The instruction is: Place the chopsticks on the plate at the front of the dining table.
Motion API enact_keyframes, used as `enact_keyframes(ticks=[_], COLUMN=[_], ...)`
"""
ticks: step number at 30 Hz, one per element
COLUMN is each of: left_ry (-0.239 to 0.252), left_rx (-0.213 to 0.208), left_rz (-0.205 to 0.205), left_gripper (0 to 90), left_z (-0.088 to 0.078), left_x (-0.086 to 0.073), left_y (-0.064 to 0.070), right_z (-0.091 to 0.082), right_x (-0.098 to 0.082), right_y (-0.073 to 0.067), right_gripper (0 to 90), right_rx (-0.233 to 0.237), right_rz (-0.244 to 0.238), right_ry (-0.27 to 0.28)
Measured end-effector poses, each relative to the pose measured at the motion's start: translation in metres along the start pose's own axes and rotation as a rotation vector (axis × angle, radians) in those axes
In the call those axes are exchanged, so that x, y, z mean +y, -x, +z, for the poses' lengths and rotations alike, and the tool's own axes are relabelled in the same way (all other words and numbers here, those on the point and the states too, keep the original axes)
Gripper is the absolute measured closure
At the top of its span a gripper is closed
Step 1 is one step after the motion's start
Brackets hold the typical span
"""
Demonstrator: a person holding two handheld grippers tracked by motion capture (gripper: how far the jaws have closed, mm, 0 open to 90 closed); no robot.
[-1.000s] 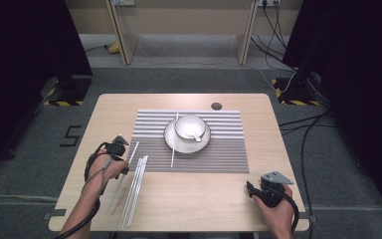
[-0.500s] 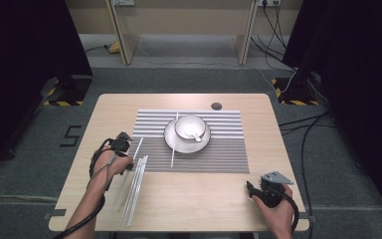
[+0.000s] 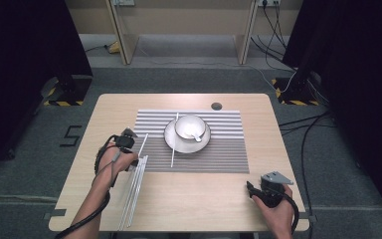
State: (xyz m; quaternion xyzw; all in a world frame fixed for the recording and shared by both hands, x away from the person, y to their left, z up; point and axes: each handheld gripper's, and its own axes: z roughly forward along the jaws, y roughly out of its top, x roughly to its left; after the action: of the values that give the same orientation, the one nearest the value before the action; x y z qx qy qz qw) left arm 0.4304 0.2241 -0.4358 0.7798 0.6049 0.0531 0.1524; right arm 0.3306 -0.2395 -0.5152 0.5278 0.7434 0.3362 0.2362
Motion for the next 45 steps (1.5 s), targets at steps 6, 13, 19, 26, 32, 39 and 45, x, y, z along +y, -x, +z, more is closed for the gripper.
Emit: enact_keyframes(ticks=[6, 13, 19, 26, 32, 39, 45], left_ry=[0.020, 0.039, 0.051, 0.068, 0.089, 0.109, 0.122], left_rx=[-0.022, -0.027, -0.035, -0.040, -0.051, -0.063, -0.082], left_rz=[-0.003, 0.008, 0.008, -0.002, -0.017, -0.035, -0.052], left_gripper=[84.7, 84.7, 84.7, 84.7, 84.7, 84.6, 84.6], left_z=[-0.002, -0.004, -0.003, -0.002, -0.001, 0.002, 0.006], left_x=[0.004, 0.010, 0.012, 0.015, 0.018, 0.022, 0.023], left_y=[0.005, 0.014, 0.017, 0.017, 0.018, 0.018, 0.018], right_z=[0.000, 0.000, 0.000, 0.000, 0.000, 0.000, 0.000], right_x=[0.000, 0.000, 0.000, 0.000, 0.000, 0.000, 0.000], right_y=[0.000, 0.000, 0.000, 0.000, 0.000, 0.000, 0.000], right_gripper=[40.4, 40.4, 40.4, 40.4, 40.4, 40.4, 40.4], right_rx=[0.000, 0.000, 0.000, 0.000, 0.000, 0.000, 0.000], right_rz=[-0.001, 0.000, -0.001, -0.001, -0.002, -0.001, -0.001], right_ry=[-0.001, -0.001, 0.000, 0.000, 0.000, 0.000, 0.000])
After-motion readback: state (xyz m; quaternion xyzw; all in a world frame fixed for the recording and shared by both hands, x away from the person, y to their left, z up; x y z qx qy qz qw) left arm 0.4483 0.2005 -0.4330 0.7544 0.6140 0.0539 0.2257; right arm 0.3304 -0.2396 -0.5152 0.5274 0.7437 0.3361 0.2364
